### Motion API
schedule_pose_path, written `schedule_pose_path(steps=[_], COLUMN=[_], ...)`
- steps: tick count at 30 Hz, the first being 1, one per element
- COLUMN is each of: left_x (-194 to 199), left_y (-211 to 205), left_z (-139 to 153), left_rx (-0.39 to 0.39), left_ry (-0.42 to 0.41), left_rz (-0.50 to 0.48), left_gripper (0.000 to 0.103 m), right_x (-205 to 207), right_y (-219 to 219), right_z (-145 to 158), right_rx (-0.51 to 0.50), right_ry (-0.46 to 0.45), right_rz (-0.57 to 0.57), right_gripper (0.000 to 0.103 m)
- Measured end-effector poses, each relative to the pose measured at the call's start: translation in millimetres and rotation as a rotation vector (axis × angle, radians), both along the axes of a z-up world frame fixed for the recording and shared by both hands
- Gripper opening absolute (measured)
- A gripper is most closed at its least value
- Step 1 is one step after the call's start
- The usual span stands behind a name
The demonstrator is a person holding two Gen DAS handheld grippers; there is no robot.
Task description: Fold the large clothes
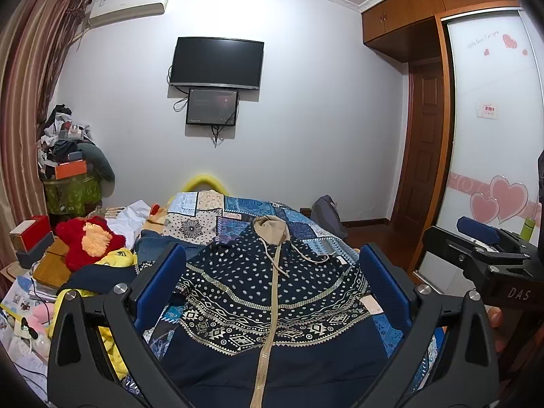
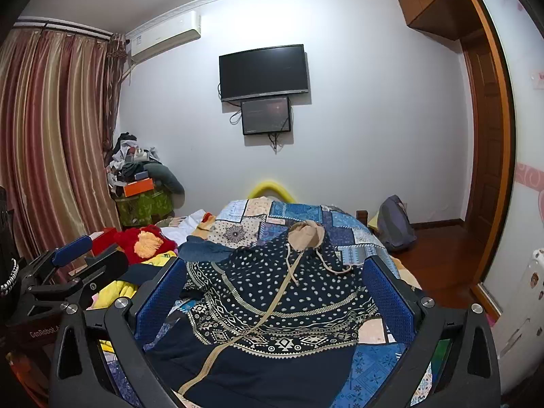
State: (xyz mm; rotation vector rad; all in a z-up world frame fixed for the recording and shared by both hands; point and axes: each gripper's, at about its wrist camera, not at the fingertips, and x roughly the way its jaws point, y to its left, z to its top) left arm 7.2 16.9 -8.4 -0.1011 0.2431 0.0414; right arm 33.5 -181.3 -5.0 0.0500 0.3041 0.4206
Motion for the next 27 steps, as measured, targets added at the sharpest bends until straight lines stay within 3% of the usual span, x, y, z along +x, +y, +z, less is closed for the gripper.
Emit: schedule_pose_path(steps=[27], left_x=[5.2], left_y=[-2.6], left_z=[-0.1], left_rx=[0.001], left_ry=[0.003], left_rz=[-0.011], left_gripper=[0.103], right_x=[1.3], right_y=[-0.6], right_z=[1.7], right_rx=[0.002], right_ry=[0.001], right_rz=[-0.001], right_gripper=[0.103])
